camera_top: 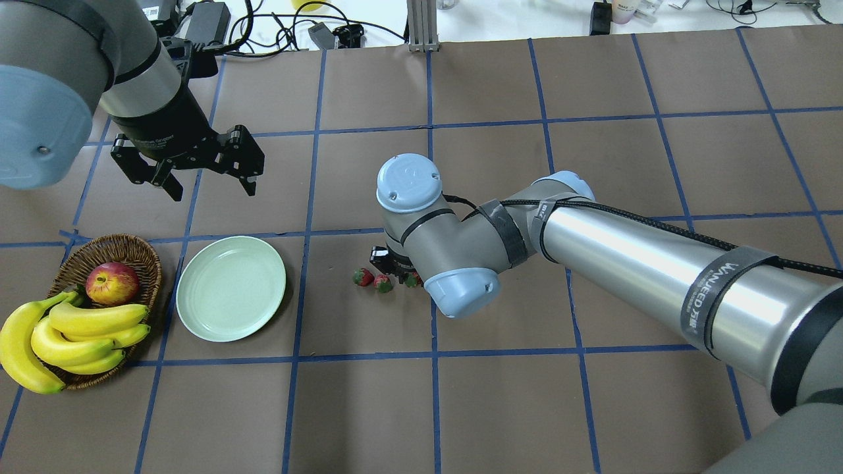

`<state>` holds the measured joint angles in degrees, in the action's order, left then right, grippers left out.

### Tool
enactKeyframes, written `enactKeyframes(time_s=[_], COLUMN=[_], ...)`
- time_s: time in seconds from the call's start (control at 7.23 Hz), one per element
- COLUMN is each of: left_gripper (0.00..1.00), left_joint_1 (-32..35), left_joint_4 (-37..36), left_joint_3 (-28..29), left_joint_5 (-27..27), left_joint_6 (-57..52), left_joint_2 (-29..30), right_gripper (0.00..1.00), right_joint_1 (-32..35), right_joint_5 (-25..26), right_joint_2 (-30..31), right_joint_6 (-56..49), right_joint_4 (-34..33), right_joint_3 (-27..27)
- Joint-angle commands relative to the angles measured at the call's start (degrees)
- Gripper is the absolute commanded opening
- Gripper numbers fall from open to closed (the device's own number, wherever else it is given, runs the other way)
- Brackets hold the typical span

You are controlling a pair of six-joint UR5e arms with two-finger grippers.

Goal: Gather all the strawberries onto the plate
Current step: 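Carry it beside the other two strawberries and release it, then raise the right arm away while the left gripper moves over the strawberries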

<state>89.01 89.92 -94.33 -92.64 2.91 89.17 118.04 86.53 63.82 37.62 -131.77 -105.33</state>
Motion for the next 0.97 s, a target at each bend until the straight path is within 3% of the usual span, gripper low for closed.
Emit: enactKeyframes(time_s=[0.0, 0.14, 0.41, 0.83], left_gripper=[1.0, 1.0, 1.0, 1.0], left_joint_1=[0.9, 1.9, 2.2, 9.7], left_joint_4=[-0.8, -0.8, -0.9, -5.3], left_joint_3=[-0.2, -0.3, -0.3, -1.0], left_joint_5=[0.3, 0.1, 0.1, 0.4], left_joint_6=[0.0, 0.0, 0.0, 1.0], left_joint_2=[1.2, 1.0, 1.1, 2.4], right_gripper=[0.89, 0.98, 1.0, 1.0], right_joint_1=[0.0, -0.5, -7.4, -23.4], right_joint_5=[0.0, 0.3, 0.6, 0.8], right_joint_2=[0.5, 1.7, 7.6, 15.4], right_joint_6=[0.1, -0.8, -10.1, -32.5], right_joint_4=[-0.1, 0.0, 3.3, 19.6], right_joint_3=[0.4, 1.0, 0.9, 3.9])
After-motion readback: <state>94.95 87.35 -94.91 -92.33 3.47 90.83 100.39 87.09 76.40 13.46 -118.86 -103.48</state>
